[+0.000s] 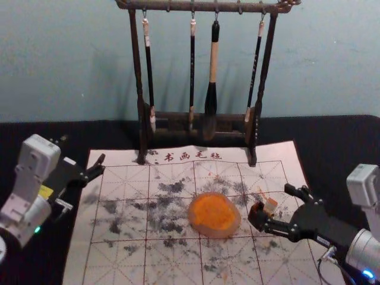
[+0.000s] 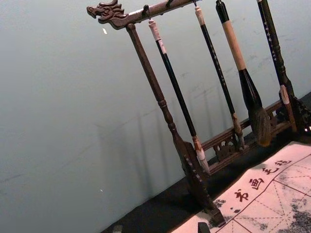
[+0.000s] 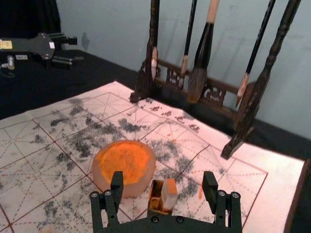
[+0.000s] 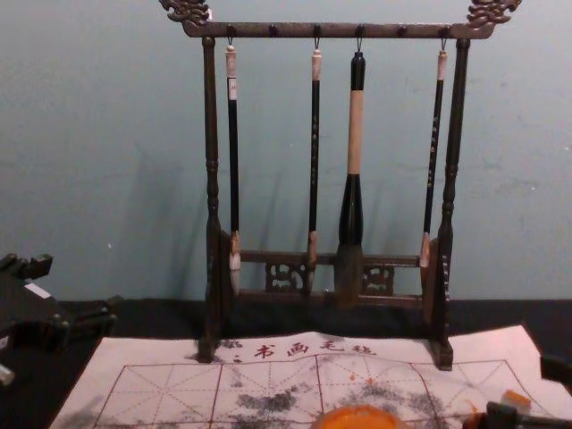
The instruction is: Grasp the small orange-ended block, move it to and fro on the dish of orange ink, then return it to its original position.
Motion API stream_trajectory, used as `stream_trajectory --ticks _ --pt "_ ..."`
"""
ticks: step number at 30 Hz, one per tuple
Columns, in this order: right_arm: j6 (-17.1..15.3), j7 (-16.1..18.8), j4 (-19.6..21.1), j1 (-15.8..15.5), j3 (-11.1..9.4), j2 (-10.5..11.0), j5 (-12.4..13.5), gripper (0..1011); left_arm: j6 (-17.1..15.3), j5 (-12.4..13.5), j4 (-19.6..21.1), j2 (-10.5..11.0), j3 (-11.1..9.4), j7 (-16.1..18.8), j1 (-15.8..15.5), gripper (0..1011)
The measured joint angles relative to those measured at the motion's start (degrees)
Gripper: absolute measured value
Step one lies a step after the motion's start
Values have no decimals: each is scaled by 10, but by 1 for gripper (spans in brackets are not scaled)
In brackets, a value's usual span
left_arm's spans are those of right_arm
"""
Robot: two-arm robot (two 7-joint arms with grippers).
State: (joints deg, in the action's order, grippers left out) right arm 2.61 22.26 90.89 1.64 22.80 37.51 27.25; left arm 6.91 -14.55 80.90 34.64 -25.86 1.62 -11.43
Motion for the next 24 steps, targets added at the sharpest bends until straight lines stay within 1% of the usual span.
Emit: stream_trajectory --ticks 1,3,4,8,24 --pt "-6 3 -4 2 -1 -3 1 1002 0 0 0 0 0 0 0 1001" --pt "-9 4 -5 2 -1 -4 2 1002 0 0 0 0 0 0 0 1001" --pt "-17 7 -11 5 -3 -8 3 1002 0 0 0 0 0 0 0 1001" --pt "-28 11 -18 8 -6 -15 4 1002 0 0 0 0 0 0 0 1001" --pt "-56 20 -37 14 -21 -40 -5 1002 0 0 0 0 0 0 0 1001"
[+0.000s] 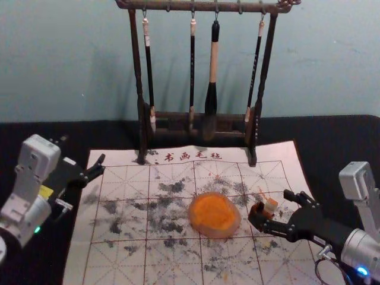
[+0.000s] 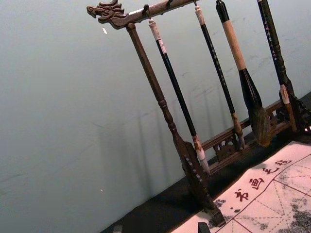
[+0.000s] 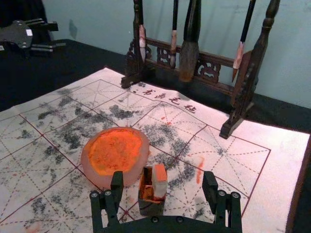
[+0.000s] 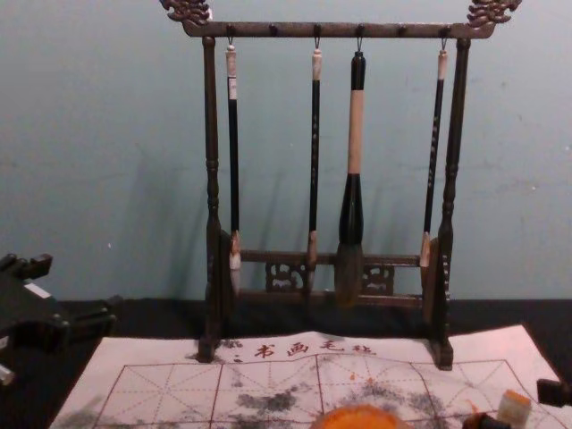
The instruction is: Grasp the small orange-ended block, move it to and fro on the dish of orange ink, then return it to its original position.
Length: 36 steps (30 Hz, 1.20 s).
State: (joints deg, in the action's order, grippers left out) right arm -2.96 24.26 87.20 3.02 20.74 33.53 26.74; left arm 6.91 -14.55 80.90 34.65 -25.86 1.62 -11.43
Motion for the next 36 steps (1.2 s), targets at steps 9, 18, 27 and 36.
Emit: stream_trajectory --ticks 9,18,27,36 --pt "0 0 0 0 0 0 0 1002 0 0 0 0 0 0 0 1001" --pt "1 0 0 0 1 1 0 903 0 0 0 0 0 0 0 1001" --pt "1 0 0 0 1 1 0 650 0 0 0 0 0 0 0 1001" --pt "2 0 0 0 1 1 0 343 0 0 0 0 0 0 0 1001"
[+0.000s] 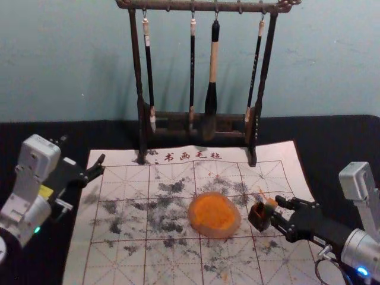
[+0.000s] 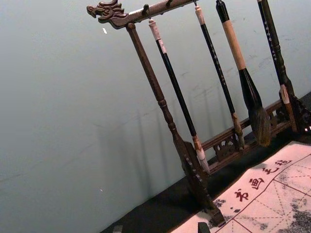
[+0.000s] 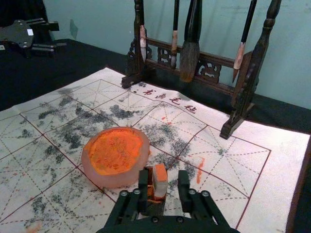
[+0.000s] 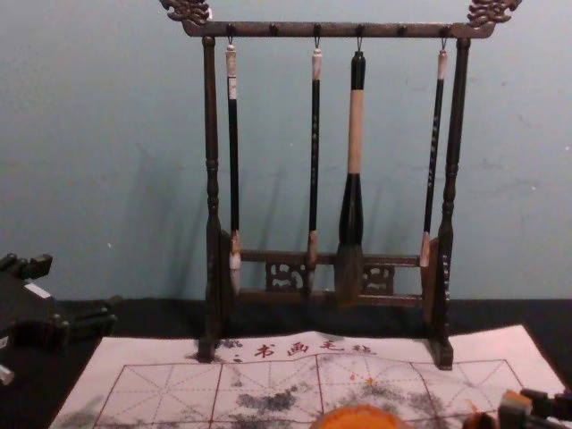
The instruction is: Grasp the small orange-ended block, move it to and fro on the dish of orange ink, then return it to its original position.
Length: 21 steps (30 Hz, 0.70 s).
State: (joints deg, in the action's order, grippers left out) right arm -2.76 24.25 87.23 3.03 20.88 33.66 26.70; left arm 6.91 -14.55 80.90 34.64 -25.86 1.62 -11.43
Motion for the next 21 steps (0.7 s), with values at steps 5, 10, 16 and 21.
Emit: stream_trajectory --ticks 5,10,16,21 --pt "0 0 0 0 0 0 0 202 0 0 0 0 0 0 0 1001" --pt "0 0 0 0 0 0 0 86 0 0 0 0 0 0 0 1001" --pt "0 0 0 0 0 0 0 83 0 0 0 0 0 0 0 1001" --pt "0 0 0 0 0 0 0 83 0 0 0 0 0 0 0 1001"
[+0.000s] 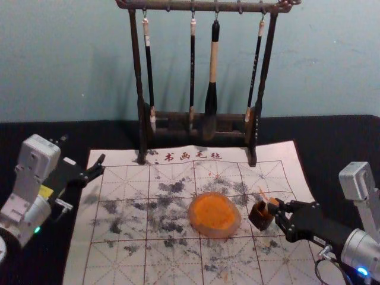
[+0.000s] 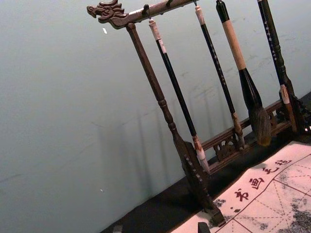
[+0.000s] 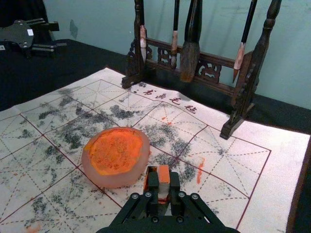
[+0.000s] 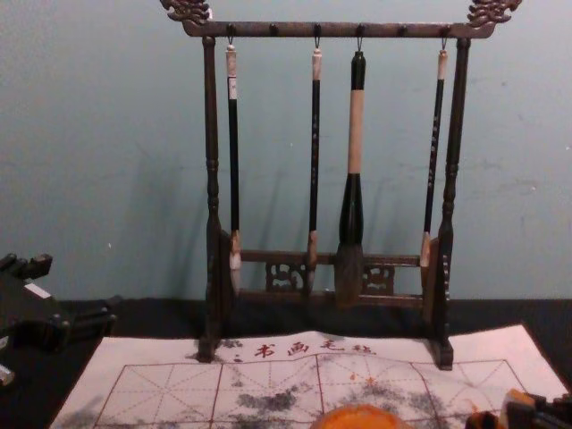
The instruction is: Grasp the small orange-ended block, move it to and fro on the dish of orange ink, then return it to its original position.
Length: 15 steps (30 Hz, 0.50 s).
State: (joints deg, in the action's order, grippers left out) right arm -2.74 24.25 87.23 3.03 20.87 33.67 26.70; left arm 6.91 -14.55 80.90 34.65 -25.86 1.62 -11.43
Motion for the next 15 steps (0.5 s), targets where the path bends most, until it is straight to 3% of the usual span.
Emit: stream_trajectory --ticks 15 --pt "-7 17 10 -6 -9 -2 0 83 0 0 0 0 0 0 0 1001"
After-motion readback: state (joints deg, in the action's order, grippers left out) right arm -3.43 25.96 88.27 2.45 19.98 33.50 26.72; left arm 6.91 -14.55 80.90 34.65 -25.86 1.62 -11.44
